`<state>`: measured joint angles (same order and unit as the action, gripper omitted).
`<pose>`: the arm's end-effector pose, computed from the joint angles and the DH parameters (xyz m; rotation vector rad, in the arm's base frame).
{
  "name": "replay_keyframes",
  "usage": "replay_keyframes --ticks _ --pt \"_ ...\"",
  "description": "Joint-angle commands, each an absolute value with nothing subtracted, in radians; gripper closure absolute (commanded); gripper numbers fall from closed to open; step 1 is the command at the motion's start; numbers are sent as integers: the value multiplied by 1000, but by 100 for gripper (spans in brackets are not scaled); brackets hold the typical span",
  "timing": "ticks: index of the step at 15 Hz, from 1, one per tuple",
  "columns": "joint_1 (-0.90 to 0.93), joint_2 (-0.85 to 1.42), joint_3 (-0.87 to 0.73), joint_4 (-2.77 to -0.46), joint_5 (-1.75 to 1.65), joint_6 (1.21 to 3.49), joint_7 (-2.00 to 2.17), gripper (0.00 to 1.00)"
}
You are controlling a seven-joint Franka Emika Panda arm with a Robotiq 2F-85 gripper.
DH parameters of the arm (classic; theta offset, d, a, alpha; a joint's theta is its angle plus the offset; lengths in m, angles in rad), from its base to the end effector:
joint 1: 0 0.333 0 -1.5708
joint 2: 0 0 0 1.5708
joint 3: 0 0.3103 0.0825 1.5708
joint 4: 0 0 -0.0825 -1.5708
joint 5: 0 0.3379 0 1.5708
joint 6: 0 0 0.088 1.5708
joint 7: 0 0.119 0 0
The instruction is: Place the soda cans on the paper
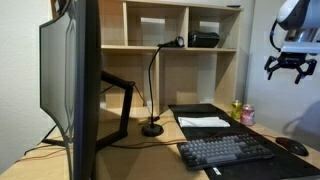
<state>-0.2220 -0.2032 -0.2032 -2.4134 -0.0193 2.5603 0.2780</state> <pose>0.4204 -0.1927 0.4346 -2.9089 1.0486 -0.5424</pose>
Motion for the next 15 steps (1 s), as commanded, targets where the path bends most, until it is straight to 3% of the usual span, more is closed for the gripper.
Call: replay_keyframes --ticks 1,7,8,15 --pt "-199 -97 -222 -2401 26 2679 76 0" --pt "-209 168 -219 -2205 69 2852 142 0" --pt "-208 76 -214 -2288 80 2806 78 0" --pt "-225 196 -184 -2217 111 2761 -63 0"
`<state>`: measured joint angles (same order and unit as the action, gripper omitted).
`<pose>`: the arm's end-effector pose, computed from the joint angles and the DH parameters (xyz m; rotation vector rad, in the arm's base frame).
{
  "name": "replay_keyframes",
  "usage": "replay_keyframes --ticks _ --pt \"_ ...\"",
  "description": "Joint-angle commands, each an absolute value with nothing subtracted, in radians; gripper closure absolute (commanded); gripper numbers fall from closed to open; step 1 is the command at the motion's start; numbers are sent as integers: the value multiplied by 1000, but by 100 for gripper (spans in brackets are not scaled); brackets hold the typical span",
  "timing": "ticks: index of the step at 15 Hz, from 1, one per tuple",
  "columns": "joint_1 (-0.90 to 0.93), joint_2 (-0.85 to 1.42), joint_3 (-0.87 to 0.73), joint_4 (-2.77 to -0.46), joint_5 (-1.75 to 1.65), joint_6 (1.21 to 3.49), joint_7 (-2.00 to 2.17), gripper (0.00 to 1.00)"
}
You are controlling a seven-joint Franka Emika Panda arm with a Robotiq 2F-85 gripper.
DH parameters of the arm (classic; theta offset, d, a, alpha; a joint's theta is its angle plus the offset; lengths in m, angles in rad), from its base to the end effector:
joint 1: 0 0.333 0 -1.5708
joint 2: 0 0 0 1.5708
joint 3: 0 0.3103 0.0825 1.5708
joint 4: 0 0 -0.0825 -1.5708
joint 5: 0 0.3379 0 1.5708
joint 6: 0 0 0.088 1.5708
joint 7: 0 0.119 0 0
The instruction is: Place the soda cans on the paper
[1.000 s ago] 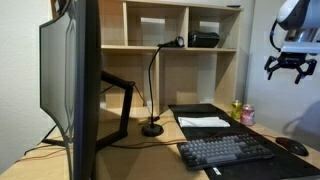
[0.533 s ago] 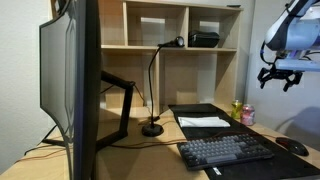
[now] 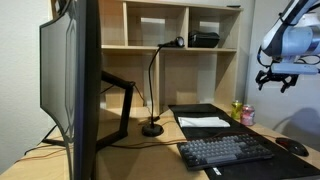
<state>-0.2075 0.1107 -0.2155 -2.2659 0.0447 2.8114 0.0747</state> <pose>0.4919 -0.2218 0.3762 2.8912 -0.7850 0.6563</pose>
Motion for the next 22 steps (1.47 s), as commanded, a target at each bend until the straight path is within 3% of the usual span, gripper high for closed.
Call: replay_keyframes --ticks 1,5,10,15,20,22 --pt "-268 214 -98 -2199 228 2749 -160 0" --pt "-327 300 -26 -2083 424 2687 -398 0" --pt "-231 432 -214 -1967 68 2752 -72 0" --pt "-268 379 -166 -2022 94 2747 -122 0" --pt "-400 450 21 -1949 364 2759 -315 0" --pt "-382 483 -9 -1924 338 2789 -290 0"
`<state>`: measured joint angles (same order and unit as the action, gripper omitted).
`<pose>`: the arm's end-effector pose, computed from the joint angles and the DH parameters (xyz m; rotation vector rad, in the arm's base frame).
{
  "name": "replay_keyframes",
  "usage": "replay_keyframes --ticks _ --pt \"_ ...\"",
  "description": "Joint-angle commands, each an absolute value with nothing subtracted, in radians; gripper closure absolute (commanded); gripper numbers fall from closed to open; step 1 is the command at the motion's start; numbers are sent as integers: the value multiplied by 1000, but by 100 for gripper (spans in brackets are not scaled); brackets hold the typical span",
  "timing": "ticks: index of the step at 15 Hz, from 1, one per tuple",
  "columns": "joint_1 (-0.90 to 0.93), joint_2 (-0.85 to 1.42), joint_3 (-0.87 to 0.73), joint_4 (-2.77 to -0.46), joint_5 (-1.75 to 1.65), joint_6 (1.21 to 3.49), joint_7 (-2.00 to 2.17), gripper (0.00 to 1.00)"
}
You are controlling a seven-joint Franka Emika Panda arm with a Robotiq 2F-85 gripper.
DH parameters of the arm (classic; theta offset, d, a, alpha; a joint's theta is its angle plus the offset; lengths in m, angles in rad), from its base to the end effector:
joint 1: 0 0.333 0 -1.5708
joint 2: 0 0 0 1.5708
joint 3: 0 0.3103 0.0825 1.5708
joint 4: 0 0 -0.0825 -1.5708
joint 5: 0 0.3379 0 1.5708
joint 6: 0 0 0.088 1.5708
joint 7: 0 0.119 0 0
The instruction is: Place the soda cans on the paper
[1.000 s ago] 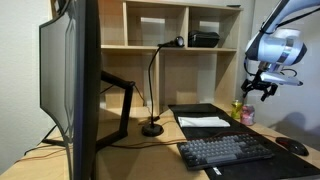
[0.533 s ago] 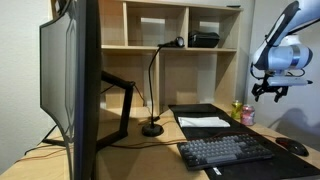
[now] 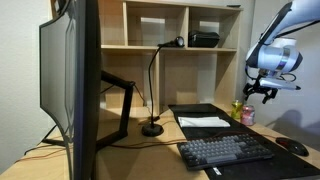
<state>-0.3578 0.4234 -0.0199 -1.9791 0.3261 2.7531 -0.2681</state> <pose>0.5662 -0.2363 0.3052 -2.9808 0.5839 -0.5880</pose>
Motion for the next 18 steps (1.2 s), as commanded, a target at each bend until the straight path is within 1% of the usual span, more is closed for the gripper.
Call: replay_keyframes --ticks 1,4,6,11,18 --pt "-391 497 -2 -1911 339 2783 -295 0" --pt "-391 537 -4 -1885 317 2779 -282 0" --pt "-411 559 28 -1874 349 2808 -292 0" --pt "-421 603 45 -1857 340 2897 -243 0" --pt "-492 647 128 -1839 343 2943 -256 0"
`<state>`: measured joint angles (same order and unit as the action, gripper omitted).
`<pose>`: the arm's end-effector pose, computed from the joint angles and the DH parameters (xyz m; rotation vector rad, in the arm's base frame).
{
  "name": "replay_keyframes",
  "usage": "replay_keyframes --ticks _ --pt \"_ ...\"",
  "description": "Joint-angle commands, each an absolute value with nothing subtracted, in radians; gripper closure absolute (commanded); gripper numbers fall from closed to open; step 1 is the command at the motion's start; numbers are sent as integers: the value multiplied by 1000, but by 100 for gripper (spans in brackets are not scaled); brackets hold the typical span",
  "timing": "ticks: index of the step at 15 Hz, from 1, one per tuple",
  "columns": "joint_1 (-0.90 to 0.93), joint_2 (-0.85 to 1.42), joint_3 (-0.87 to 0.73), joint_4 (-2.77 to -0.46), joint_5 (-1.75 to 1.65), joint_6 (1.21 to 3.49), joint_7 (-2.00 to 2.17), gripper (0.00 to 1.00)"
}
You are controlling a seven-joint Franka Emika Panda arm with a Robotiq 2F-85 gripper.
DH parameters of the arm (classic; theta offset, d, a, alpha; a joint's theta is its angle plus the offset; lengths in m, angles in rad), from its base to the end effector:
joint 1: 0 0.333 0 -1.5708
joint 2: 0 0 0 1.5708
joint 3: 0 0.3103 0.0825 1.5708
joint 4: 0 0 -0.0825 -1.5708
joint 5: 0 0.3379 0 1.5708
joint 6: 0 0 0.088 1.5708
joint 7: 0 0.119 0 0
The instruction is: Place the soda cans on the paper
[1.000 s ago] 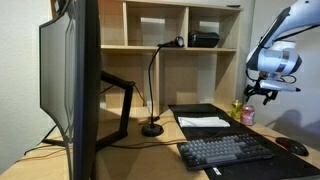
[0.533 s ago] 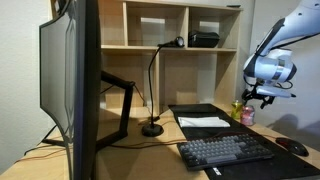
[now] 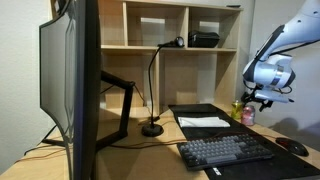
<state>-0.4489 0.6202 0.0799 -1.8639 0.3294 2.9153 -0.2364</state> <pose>0.5939 -0.2562 0.2474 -2.9316 0.6912 -0.7009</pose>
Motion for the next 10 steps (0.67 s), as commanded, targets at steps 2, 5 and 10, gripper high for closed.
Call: replay_keyframes --ticks 2,5,10 --pt "-498 652 136 -1833 337 2955 -254 0" --pt "-511 661 151 -1822 330 2965 -255 0" --pt "-531 664 173 -1811 328 2957 -268 25"
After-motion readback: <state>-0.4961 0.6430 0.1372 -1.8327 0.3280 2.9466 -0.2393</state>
